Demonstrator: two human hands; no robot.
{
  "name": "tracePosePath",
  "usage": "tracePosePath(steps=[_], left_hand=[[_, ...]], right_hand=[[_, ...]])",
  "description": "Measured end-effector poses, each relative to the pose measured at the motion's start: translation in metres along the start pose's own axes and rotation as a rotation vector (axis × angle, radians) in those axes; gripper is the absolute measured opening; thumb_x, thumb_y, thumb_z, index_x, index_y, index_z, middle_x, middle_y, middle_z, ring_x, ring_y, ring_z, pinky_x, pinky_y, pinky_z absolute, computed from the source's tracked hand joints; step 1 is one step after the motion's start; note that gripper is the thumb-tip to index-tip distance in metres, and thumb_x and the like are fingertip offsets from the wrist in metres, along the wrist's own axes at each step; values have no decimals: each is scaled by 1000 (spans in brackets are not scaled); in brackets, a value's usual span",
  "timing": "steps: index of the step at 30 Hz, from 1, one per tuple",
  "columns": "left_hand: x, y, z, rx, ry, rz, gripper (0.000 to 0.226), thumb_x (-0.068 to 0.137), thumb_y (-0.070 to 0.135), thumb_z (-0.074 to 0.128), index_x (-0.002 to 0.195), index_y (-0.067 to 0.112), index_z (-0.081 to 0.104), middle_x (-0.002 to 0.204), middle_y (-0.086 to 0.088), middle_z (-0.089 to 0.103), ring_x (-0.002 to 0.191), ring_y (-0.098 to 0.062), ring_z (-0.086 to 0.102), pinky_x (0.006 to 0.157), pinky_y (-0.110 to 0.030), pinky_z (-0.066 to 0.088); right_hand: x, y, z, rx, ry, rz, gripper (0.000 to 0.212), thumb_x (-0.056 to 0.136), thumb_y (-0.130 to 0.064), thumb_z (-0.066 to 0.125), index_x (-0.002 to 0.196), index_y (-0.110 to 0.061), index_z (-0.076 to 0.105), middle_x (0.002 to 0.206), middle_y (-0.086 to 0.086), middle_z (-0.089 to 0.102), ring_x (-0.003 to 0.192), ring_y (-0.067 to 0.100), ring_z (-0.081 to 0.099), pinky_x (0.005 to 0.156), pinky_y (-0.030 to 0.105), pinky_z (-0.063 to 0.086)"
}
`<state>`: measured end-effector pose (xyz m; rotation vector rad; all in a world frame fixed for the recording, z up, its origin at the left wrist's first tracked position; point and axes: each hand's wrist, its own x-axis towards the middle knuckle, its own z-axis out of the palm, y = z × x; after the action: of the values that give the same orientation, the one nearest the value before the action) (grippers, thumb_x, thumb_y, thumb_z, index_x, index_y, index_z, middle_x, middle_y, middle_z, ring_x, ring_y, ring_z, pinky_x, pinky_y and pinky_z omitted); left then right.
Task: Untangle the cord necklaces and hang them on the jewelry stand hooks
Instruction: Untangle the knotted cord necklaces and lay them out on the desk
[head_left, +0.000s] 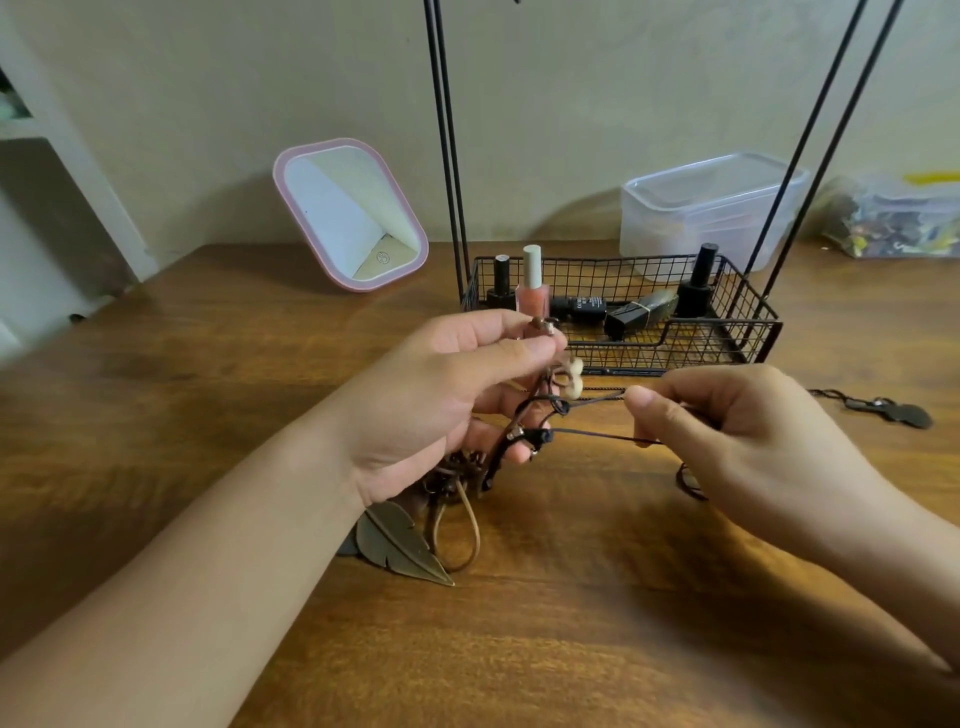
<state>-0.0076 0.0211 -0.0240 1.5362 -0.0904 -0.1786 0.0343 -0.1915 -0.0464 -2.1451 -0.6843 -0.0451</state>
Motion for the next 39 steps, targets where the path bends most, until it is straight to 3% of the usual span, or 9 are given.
tracePosePath(steps=[7, 9, 12, 18, 23, 26, 28, 34, 39], left_hand=[[1, -1, -8, -85, -66, 13, 60, 84, -19, 55, 137, 9, 51, 111, -25, 63, 89, -24, 68, 67, -29, 60], [1, -1, -7, -97, -74, 20, 63, 85, -22, 54, 139, 10, 50, 122, -31, 60, 93, -25, 69, 71, -31, 61], [-1, 0, -6, -111, -89, 22, 66, 81, -19, 58, 138, 13, 52, 130, -30, 56, 98, -26, 69, 73, -32, 62], [-1, -2, -5, -71, -142, 64, 71, 77, -13, 61, 139, 18, 51, 131, -25, 57, 107, -27, 68, 75, -31, 60], [-1, -3, -8, -121, -228, 101, 72, 82, -17, 57, 146, 13, 43, 132, -23, 58, 113, -30, 66, 76, -31, 59], [0, -3, -13, -204, -284, 99, 73, 83, -16, 54, 148, 13, 40, 131, -20, 58, 117, -33, 62, 74, -30, 59], [0, -4, -13, -237, -293, 88, 69, 83, -11, 54, 147, 14, 43, 133, -18, 57, 121, -35, 59, 73, -28, 59], [2, -6, -21, -196, -273, 82, 66, 87, -7, 56, 147, 17, 45, 146, -18, 49, 124, -33, 53, 72, -22, 57], [-1, -2, -16, -226, -258, 49, 62, 89, -12, 59, 143, 17, 51, 133, -16, 57, 102, -21, 63, 61, -19, 56]], right_hand=[[-4, 6, 1, -180, 179, -198, 30, 87, -55, 63, 106, -32, 67, 83, -15, 63, 77, 4, 59, 64, 24, 50], [-5, 2, 3, -225, 256, -348, 24, 87, -42, 68, 101, -22, 69, 94, -9, 62, 88, 10, 58, 74, 28, 49], [-11, -3, 10, -288, 275, -495, 19, 85, -37, 71, 84, -18, 71, 85, -5, 62, 82, 23, 57, 69, 41, 48], [-14, -9, 14, -165, 154, -305, 37, 82, -65, 61, 86, -31, 76, 70, -18, 60, 72, 8, 57, 55, 33, 49], [-12, -2, 10, -73, 50, -215, 30, 78, -57, 63, 86, -31, 75, 70, -10, 63, 66, 11, 56, 52, 31, 46], [-9, 3, 6, 5, 148, -259, 14, 79, -38, 66, 72, -26, 63, 67, -2, 57, 66, 16, 54, 57, 36, 45], [-9, 3, 8, 53, 154, -295, 7, 82, -35, 68, 82, -29, 64, 79, -5, 61, 76, 17, 59, 63, 38, 50], [-5, 9, 18, 289, -54, -217, 32, 85, -46, 72, 112, -29, 68, 111, -11, 72, 109, 8, 67, 92, 30, 54], [-7, 2, 17, 595, -240, -199, 16, 86, -29, 65, 94, -19, 74, 68, -6, 63, 63, 6, 55, 59, 17, 47]])
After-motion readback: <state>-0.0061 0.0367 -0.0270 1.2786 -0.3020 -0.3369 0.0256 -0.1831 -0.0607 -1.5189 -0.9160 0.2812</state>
